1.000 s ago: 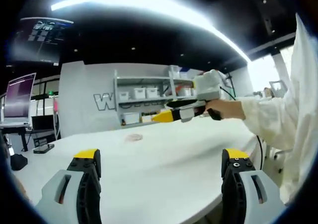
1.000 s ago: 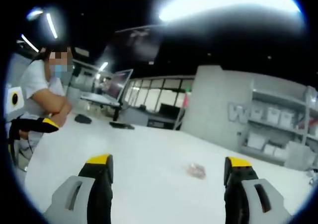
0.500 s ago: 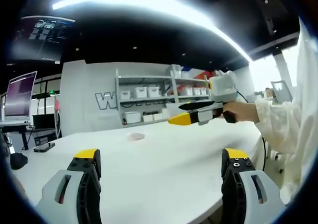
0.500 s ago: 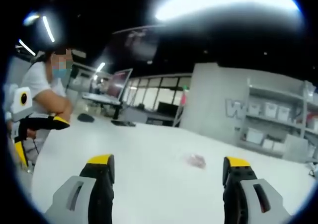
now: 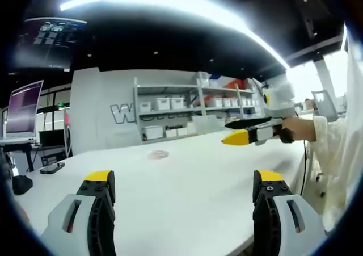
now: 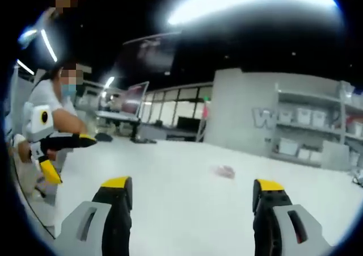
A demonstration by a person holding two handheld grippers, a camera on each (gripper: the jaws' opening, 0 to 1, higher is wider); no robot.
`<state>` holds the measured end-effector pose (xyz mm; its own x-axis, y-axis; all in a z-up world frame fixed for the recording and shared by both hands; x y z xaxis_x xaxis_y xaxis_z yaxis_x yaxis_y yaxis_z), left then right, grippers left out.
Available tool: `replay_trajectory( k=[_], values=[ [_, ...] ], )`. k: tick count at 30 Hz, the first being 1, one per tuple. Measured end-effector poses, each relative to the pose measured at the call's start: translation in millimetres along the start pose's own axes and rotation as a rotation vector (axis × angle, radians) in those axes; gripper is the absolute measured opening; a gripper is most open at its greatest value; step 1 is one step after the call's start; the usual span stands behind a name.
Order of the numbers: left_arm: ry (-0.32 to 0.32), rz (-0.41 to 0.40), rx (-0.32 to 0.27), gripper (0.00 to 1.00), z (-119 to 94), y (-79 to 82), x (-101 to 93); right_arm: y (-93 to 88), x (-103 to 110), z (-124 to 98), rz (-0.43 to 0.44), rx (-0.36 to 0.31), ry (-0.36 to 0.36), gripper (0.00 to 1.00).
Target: Open the resealable bag by pulling the two sides of the seal apart until the entire bag opening is separated and visibly accessible.
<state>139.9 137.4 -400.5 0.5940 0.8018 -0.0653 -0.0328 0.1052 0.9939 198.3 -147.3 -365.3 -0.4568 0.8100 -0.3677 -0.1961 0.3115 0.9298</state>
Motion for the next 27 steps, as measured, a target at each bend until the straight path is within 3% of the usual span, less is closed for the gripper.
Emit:
replay_trajectory(
  k=[12,27],
  values=[
    [-0.01,0.0,0.011,0.99,9.0,-3.0,-2.2,-6.9,5.5,-15.5,0.025,0.004,-0.017,0.87],
    [0.014,-0.011,-0.001,0.99,18.1,-3.8,10.4,-17.7,9.9,-44.5,0.067,0.007,-0.122,0.87]
  ],
)
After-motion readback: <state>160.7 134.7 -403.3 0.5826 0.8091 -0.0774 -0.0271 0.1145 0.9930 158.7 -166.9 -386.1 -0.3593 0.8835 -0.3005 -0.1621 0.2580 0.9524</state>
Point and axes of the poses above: the point that each gripper's makers call its tool centre point, and the gripper's own axes: z roughly forward along the fingers, x roughly to its left, y roughly out of its top, the point moved 10 cm from there along -z, roughly backward along the fingers, and after that the axes turned 11 degrees about -z, right-handed, at the moved point
